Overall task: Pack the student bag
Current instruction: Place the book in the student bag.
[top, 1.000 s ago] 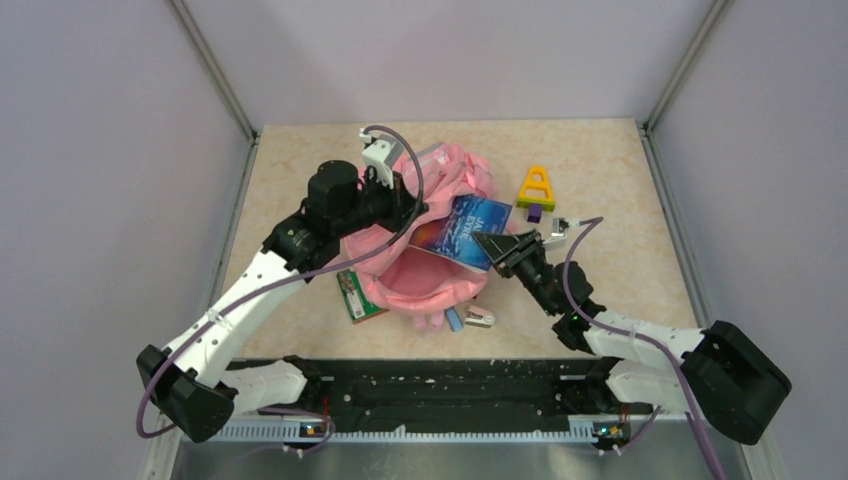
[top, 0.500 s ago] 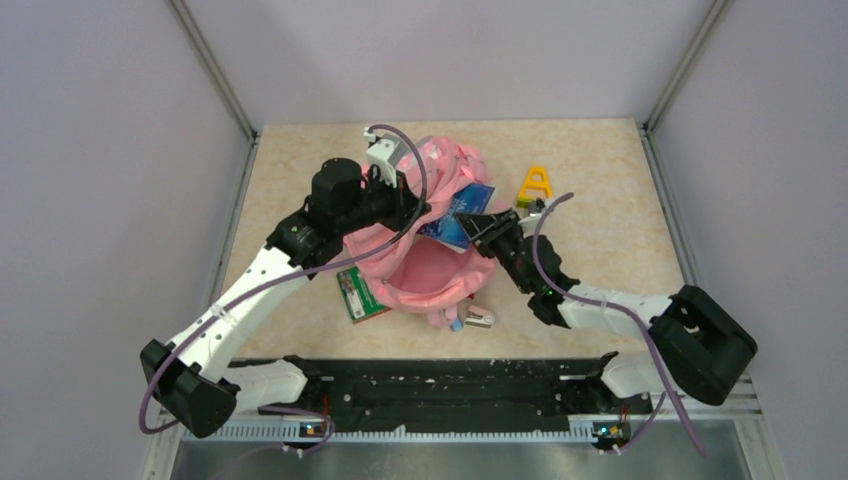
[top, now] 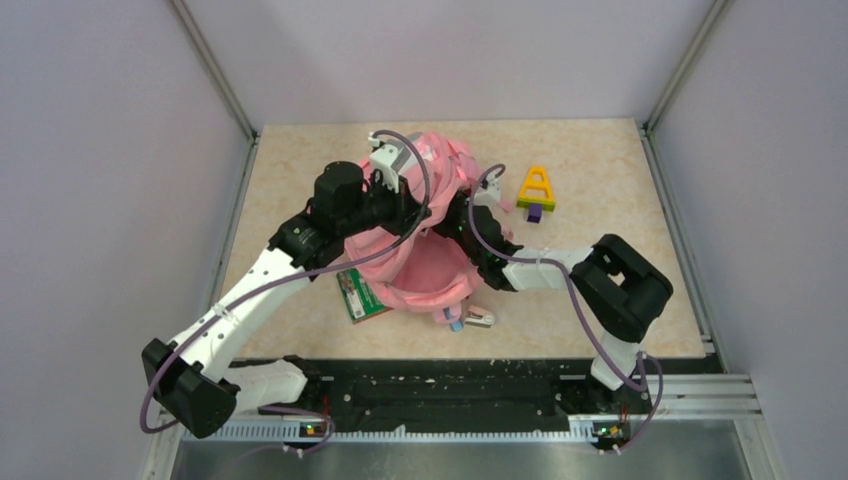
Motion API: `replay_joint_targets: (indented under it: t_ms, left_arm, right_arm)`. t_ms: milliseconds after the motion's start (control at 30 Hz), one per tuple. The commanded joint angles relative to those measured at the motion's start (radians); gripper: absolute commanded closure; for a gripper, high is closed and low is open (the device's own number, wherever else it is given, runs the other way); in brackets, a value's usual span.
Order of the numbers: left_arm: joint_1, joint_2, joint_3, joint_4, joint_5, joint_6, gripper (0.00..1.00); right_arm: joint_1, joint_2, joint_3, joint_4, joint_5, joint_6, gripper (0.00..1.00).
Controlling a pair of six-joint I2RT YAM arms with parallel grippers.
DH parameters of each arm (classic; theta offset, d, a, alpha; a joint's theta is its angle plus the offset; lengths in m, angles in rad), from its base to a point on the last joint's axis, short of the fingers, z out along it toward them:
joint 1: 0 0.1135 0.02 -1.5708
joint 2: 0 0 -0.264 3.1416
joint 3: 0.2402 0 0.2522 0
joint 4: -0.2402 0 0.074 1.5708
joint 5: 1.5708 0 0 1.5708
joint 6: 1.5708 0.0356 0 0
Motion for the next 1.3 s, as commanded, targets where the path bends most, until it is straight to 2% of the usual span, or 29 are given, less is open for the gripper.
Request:
replay_joint_targets:
  t_ms: [0, 67, 167, 233, 367, 700, 833, 900, 1033, 1200, 1267]
  left_arm:
    - [-0.007, -0.057, 0.009, 0.136, 0.064, 0.017, 1.00]
    - [-0.001, -0.061, 0.004, 0.134, 0.056, 0.019, 1.00]
    - [0.010, -0.066, -0.003, 0.134, 0.051, 0.016, 1.00]
    - [0.018, -0.068, -0.005, 0.134, 0.046, 0.015, 1.00]
    - [0.040, -0.067, -0.009, 0.134, 0.035, 0.012, 1.00]
    - [0.093, -0.048, -0.022, 0.140, 0.019, -0.005, 1.00]
    - [0.104, -0.043, -0.024, 0.142, 0.015, -0.005, 1.00]
    - [0.107, -0.043, -0.026, 0.142, 0.012, -0.005, 1.00]
    - [0.112, -0.040, -0.029, 0.142, 0.008, 0.000, 1.00]
    - [0.119, -0.027, -0.030, 0.140, 0.000, 0.008, 1.00]
    - [0.122, -0.021, -0.029, 0.139, -0.002, 0.012, 1.00]
  right_arm:
    - [0.024, -0.013, 0.081, 0.167, -0.046, -0.076, 0.63]
    - [0.031, -0.033, 0.072, 0.146, -0.036, -0.112, 0.48]
    - [0.038, -0.079, 0.033, 0.120, -0.025, -0.151, 0.32]
    - [0.039, -0.117, -0.004, 0.098, -0.021, -0.169, 0.26]
    - [0.052, -0.241, -0.092, 0.029, -0.004, -0.219, 0.21]
    - [0.080, -0.614, -0.244, -0.355, -0.074, -0.300, 0.15]
    - [0.041, -0.668, -0.212, -0.627, -0.083, -0.380, 0.12]
    - [-0.003, -0.681, -0.221, -0.702, -0.129, -0.397, 0.12]
    - [-0.060, -0.694, -0.261, -0.747, -0.210, -0.392, 0.12]
    - [-0.062, -0.655, -0.282, -0.677, -0.308, -0.367, 0.14]
    - [-0.062, -0.611, -0.280, -0.652, -0.322, -0.359, 0.27]
